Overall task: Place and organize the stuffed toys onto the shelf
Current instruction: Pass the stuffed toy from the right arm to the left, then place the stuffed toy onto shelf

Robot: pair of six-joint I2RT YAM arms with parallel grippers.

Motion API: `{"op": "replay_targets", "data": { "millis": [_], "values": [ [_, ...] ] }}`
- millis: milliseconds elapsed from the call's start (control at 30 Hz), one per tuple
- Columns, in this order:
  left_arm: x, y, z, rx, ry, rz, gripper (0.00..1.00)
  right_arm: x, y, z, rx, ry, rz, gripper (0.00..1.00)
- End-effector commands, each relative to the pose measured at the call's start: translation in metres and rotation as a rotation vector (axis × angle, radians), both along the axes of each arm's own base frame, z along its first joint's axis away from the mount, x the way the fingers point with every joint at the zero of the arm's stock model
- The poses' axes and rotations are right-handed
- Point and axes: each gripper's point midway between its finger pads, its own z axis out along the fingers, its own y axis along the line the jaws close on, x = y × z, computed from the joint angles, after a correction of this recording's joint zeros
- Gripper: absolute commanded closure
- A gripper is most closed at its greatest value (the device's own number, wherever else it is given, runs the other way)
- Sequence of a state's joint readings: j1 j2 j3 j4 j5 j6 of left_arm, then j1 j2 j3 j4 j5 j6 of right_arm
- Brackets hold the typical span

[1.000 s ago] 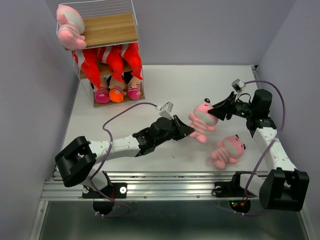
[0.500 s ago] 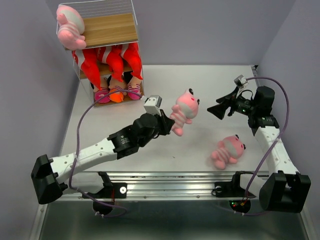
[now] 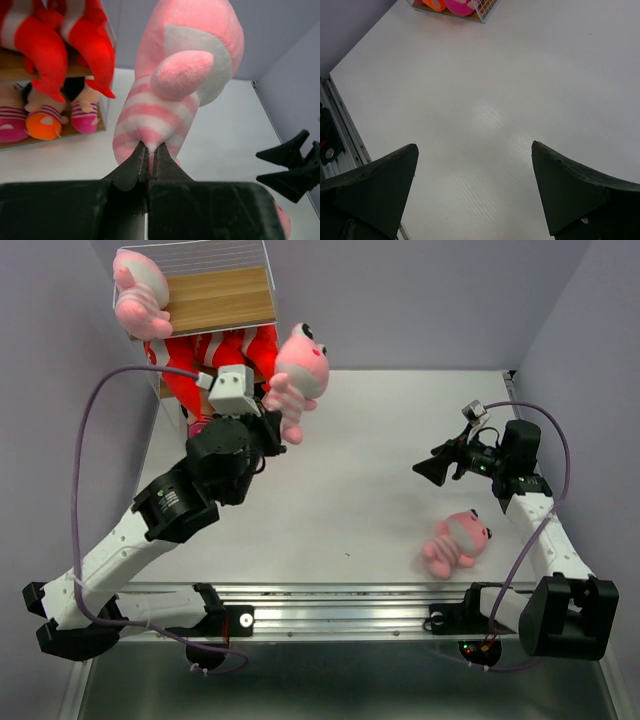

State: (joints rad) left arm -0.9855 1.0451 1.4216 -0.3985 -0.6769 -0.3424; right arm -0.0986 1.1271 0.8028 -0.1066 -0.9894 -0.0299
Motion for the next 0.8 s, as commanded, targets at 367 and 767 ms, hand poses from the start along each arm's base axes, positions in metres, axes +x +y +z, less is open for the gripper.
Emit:
{"op": "replay_targets", "data": {
  "millis": [367,767],
  "values": [
    [0.036,0.108,0.15,0.087,-0.248,0.343,1.0,0.002,-0.002,0.005,-0.015,-0.039,-0.011,0.0],
    [0.101,0.137,0.173,0.139,-0.266,0.434,1.0,-0.002,0.0,0.01,-0.001,-0.047,-0.006,0.0]
  ]
}}
